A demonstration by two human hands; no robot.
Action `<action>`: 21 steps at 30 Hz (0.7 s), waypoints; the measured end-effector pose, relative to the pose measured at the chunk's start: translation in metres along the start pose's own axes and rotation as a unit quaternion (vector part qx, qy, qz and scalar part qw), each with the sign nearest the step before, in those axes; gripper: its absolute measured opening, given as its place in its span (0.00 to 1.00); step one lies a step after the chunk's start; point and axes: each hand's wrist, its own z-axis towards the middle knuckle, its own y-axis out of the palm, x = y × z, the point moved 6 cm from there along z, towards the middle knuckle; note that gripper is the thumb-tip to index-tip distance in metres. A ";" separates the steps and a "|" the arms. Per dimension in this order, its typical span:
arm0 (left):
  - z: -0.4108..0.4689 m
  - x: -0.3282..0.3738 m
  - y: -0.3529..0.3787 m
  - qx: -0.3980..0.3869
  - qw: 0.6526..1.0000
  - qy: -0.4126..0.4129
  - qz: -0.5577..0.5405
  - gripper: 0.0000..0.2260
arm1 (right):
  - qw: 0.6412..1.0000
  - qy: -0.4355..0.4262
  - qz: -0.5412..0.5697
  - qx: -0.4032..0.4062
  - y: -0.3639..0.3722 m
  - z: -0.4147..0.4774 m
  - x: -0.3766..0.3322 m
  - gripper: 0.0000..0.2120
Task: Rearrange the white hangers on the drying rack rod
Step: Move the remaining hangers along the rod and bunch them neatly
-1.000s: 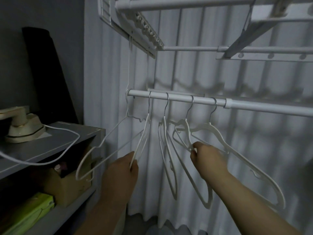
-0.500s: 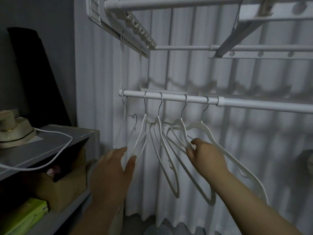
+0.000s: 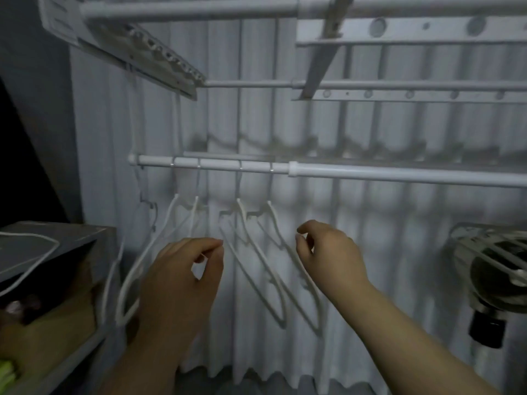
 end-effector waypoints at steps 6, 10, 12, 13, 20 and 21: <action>-0.014 0.030 0.066 0.025 0.993 -0.112 -0.020 0.15 | 0.997 0.015 0.062 -0.049 -0.021 -0.021 0.079 0.11; -0.027 0.032 0.089 0.028 0.972 -0.229 0.050 0.24 | 0.980 -0.009 0.137 -0.142 -0.005 -0.031 0.095 0.13; -0.034 0.030 0.095 0.009 0.961 -0.261 0.094 0.25 | 0.969 -0.027 0.178 -0.167 0.003 -0.034 0.093 0.13; -0.038 0.029 0.097 -0.005 0.955 -0.279 0.104 0.24 | 0.964 -0.035 0.198 -0.177 0.006 -0.035 0.090 0.13; -0.041 0.014 0.101 -0.057 0.936 -0.343 0.055 0.19 | 0.897 0.046 0.357 -0.258 0.037 -0.033 0.056 0.14; -0.040 0.011 0.101 -0.049 0.935 -0.352 0.024 0.19 | 0.886 0.067 0.376 -0.264 0.042 -0.032 0.051 0.15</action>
